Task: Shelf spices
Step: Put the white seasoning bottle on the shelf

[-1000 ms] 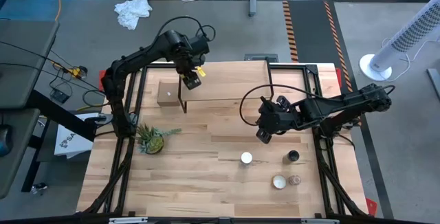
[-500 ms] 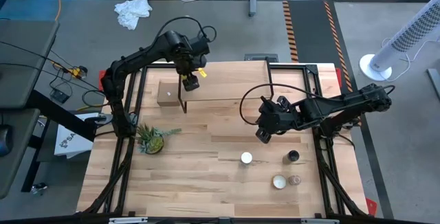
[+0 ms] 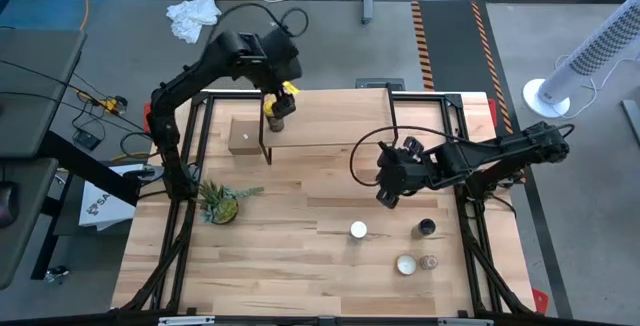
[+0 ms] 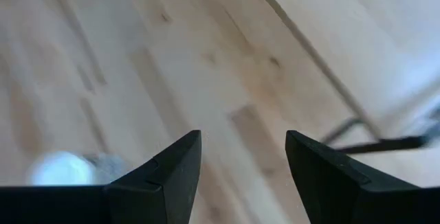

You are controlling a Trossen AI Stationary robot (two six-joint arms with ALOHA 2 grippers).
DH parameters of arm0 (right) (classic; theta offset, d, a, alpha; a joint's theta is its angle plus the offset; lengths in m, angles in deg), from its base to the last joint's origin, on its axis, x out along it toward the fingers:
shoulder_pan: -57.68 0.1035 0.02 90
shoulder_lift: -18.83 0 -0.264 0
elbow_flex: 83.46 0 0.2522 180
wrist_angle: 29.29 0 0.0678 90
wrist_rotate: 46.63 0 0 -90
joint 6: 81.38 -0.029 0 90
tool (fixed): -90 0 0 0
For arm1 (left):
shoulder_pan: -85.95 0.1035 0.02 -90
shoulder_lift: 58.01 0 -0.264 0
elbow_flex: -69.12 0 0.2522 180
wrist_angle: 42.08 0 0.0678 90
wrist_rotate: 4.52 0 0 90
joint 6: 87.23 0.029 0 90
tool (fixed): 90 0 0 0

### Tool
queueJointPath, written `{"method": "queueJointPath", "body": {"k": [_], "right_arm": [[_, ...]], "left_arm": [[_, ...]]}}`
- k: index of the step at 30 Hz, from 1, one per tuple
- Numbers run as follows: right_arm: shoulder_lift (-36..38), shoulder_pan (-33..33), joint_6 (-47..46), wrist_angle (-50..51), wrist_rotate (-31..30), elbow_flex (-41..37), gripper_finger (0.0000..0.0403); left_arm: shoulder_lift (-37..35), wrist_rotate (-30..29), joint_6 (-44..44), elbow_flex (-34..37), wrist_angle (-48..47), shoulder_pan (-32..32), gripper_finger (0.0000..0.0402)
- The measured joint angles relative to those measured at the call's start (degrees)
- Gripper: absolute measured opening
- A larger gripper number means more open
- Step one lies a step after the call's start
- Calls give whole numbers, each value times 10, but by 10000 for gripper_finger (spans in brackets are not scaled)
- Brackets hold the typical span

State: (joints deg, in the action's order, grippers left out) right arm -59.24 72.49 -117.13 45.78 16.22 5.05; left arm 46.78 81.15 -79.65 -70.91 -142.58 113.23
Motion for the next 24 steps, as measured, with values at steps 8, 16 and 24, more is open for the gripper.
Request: {"method": "queueJointPath", "body": {"k": [8, 16, 24], "right_arm": [[1, -25, 59, 97, 17, 81, 209], [-2, 28, 0, 158, 86, 51, 209], [-2, 105, -147, 108, 98, -16, 209]], "left_arm": [[-66, 19, -86, -46, 44, -124, 308], [-76, -121, -158, -9, 76, -321, 308], [-76, -131, -195, 193, 252, -409, 307]]}}
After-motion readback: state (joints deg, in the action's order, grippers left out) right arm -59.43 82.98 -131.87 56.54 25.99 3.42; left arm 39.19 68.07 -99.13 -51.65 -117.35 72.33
